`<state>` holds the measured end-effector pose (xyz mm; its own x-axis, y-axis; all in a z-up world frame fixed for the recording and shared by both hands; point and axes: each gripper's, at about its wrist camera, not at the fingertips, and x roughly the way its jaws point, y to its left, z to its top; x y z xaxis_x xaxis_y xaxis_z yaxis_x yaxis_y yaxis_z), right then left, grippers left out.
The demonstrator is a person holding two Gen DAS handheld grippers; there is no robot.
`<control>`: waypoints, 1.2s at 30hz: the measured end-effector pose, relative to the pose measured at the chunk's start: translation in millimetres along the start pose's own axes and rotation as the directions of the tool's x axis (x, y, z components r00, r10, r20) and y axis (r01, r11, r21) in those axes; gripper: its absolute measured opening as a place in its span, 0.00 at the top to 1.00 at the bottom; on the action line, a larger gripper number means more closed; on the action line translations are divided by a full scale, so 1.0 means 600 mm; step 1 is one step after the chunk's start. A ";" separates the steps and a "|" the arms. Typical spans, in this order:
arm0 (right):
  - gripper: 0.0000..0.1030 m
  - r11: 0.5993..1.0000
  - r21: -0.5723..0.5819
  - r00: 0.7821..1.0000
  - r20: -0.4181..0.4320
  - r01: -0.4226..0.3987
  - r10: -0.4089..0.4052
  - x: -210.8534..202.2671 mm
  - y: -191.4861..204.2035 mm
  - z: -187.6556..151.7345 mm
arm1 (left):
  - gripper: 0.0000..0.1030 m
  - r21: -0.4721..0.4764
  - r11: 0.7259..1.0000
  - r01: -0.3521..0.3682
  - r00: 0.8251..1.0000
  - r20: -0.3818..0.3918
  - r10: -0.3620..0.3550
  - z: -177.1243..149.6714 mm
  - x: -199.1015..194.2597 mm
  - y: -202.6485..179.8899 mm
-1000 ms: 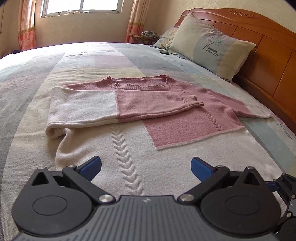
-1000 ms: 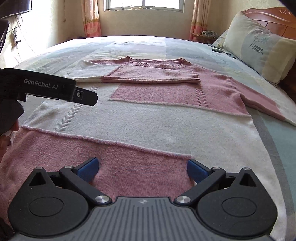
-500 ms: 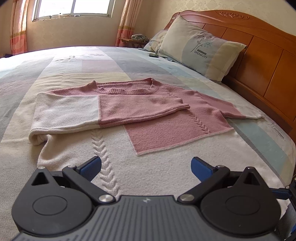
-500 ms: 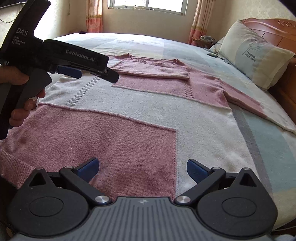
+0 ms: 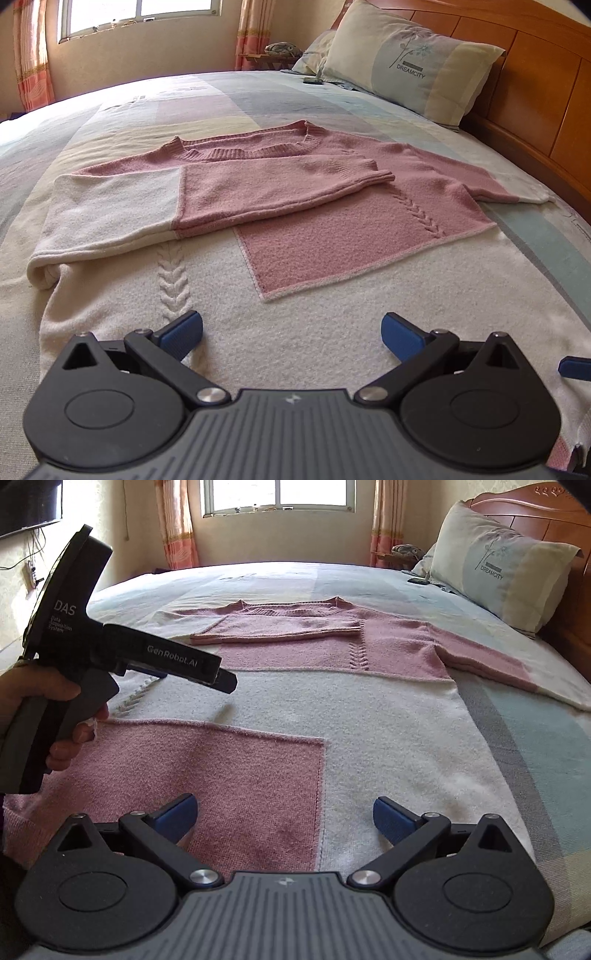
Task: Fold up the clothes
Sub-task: 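Withdraw the open left tool back over the folded sweater, then move the open right tool toward the other sleeve's cream cuff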
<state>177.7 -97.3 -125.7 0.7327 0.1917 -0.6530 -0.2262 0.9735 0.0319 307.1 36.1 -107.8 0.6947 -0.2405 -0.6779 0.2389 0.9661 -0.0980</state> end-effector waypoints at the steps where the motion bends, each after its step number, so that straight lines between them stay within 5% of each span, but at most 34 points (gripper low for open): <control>1: 0.00 1.000 0.007 1.000 0.001 0.009 -0.009 0.001 -0.006 0.003 | 0.01 -0.007 1.000 0.009 1.000 0.003 -0.009 0.002 -0.001 0.000; 6: 0.00 0.999 0.037 1.000 -0.012 0.014 -0.013 0.008 -0.029 -0.011 | 0.01 -0.037 0.998 0.055 0.998 0.038 -0.053 0.013 -0.010 -0.002; 10: 0.00 0.999 0.046 1.000 -0.003 0.000 0.000 0.005 -0.036 0.008 | 0.01 -0.028 1.000 0.005 0.999 0.042 -0.003 0.018 -0.012 -0.002; 17: 0.00 0.999 0.040 0.996 0.084 0.022 -0.025 0.025 -0.087 0.103 | 0.01 -0.102 0.995 -0.016 0.998 0.064 0.023 0.032 -0.032 0.048; 27: 0.00 0.996 0.074 0.989 0.137 0.048 -0.058 0.230 -0.151 0.259 | 0.01 -0.237 0.971 0.038 0.996 0.089 -0.017 0.035 -0.034 0.101; 32: 0.00 0.988 0.147 0.996 0.059 0.055 -0.064 0.322 -0.182 0.268 | 0.01 -0.203 0.979 0.004 0.998 0.056 0.008 0.031 -0.019 0.090; 36: 0.00 0.985 0.166 0.997 0.039 0.055 -0.062 0.304 -0.196 0.247 | 0.01 -0.200 0.980 0.013 0.998 0.057 -0.001 0.031 -0.018 0.086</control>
<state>432.8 -158.6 -136.5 0.7697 0.1355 -0.6238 -0.0764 0.9897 0.1208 324.5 87.1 -91.8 0.7320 -0.2467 -0.6351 0.1071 0.9622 -0.2503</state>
